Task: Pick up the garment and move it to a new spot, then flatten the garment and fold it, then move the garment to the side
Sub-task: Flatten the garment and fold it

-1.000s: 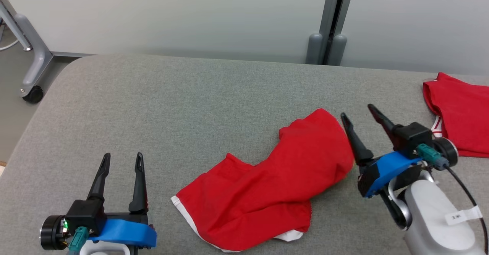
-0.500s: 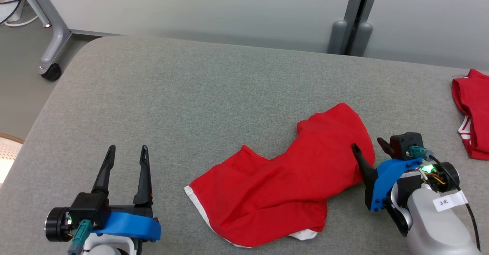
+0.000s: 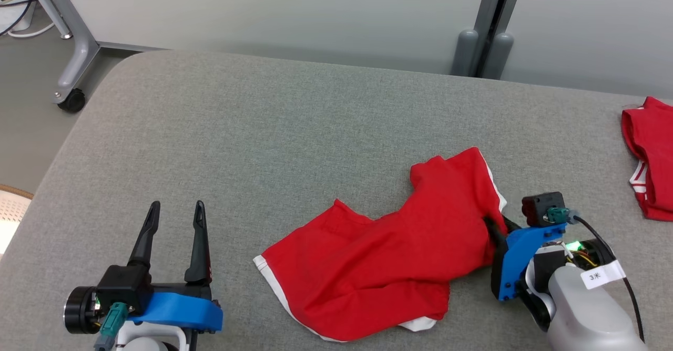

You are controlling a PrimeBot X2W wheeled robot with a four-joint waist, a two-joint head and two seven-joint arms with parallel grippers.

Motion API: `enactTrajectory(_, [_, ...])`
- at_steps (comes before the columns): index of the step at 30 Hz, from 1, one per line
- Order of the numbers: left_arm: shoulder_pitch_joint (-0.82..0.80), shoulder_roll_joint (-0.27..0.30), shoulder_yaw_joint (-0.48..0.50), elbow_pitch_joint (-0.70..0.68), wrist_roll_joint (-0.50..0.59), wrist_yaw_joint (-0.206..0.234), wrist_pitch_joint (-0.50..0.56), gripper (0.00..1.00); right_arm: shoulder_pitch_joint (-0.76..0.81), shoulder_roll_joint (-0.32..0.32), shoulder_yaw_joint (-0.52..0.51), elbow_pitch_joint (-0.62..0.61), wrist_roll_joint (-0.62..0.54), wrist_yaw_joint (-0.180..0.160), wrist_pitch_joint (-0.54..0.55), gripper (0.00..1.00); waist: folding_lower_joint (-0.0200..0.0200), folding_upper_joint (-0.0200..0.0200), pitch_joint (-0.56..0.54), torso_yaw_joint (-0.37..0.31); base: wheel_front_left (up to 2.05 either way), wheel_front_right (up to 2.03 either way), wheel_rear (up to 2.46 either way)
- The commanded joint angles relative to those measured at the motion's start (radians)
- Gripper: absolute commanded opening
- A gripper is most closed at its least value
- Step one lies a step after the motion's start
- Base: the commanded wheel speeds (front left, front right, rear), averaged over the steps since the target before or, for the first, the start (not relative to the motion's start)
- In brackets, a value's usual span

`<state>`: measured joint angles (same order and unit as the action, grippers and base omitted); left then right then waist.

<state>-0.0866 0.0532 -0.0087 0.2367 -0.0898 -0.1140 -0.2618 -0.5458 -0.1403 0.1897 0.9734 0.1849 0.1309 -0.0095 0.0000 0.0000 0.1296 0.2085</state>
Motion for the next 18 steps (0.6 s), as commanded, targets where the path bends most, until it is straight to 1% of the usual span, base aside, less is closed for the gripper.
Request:
enactTrajectory(1, [-0.004, -0.002, 0.004, 0.001, -0.006, 0.003, -0.004, 1.00, -0.018, -0.016, 0.001, -0.003, 0.014, 0.000, -0.026, 0.00, 0.0000, 0.0000, -0.001, -0.005, 0.00, 0.00, 0.00])
enactTrajectory(6, [0.000, -0.002, 0.009, -0.003, 0.000, 0.003, -0.004, 1.00, -0.034, -0.043, -0.020, -0.042, 0.037, 0.000, -0.117, 0.00, 0.0000, 0.0000, -0.009, -0.018, 0.00, 0.00, 0.00])
enactTrajectory(10, [0.008, -0.002, 0.014, -0.007, 0.006, 0.002, -0.004, 1.00, -0.042, -0.072, -0.049, -0.102, 0.049, 0.000, -0.173, 0.00, 0.0000, 0.0000, -0.015, -0.026, 0.00, 0.00, 0.00])
enactTrajectory(14, [0.012, -0.002, 0.017, -0.011, 0.010, 0.001, -0.004, 1.00, -0.044, -0.101, -0.077, -0.208, 0.048, 0.000, -0.200, 0.00, 0.0000, 0.0000, -0.017, -0.031, 0.00, 0.00, 0.00])
enactTrajectory(18, [0.008, -0.002, 0.014, -0.014, 0.012, -0.001, -0.004, 1.00, -0.039, -0.104, -0.093, -0.339, 0.034, 0.000, -0.188, 0.00, 0.0000, 0.0000, -0.010, -0.027, 0.00, 0.00, 0.00])
